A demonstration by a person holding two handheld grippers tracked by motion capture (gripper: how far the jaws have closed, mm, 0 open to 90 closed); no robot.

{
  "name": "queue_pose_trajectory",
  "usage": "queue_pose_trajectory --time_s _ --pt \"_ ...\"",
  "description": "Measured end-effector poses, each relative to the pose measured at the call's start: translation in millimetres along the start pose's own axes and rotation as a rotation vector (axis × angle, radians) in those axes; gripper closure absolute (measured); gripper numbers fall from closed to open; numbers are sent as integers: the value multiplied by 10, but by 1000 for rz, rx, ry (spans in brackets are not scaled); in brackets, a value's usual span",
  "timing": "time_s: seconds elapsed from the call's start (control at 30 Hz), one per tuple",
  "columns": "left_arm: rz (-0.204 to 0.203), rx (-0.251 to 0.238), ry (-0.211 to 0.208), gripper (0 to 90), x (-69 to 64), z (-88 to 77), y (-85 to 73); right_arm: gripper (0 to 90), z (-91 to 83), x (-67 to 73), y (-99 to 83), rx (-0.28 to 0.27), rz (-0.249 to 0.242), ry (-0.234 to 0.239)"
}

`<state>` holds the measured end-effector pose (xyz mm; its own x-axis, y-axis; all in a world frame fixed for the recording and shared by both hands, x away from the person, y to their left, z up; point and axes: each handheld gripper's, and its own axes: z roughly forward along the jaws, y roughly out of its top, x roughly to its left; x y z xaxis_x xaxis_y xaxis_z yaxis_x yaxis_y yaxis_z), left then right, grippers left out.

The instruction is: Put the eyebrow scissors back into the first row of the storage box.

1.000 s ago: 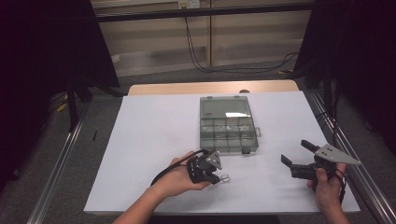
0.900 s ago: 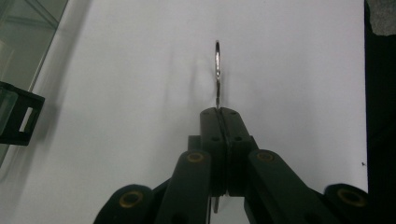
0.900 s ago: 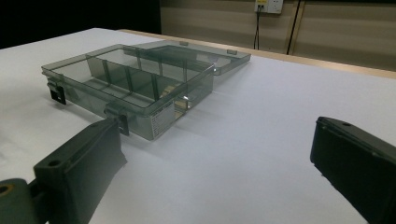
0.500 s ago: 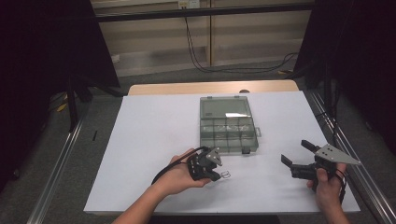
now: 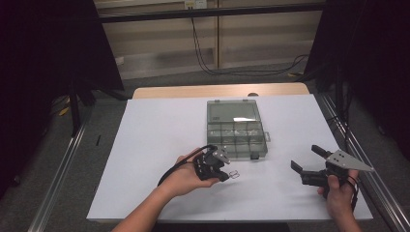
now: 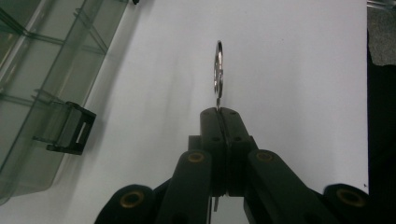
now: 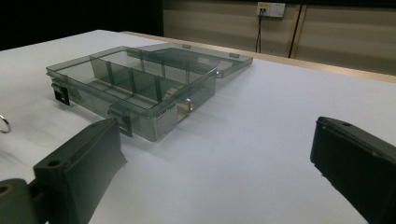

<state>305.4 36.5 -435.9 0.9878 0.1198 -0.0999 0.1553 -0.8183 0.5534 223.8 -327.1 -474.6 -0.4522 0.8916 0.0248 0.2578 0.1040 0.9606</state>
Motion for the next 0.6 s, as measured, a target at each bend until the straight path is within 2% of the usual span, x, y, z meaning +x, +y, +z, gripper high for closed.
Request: queue_pose_trajectory --time_s 0.5,0.6 --pt "-16 -40 21 900 120 -125 134 15 0 9 -2 0 -9 -1" --pt "-15 -35 23 899 146 -146 163 15 -1 8 -2 0 -8 1"
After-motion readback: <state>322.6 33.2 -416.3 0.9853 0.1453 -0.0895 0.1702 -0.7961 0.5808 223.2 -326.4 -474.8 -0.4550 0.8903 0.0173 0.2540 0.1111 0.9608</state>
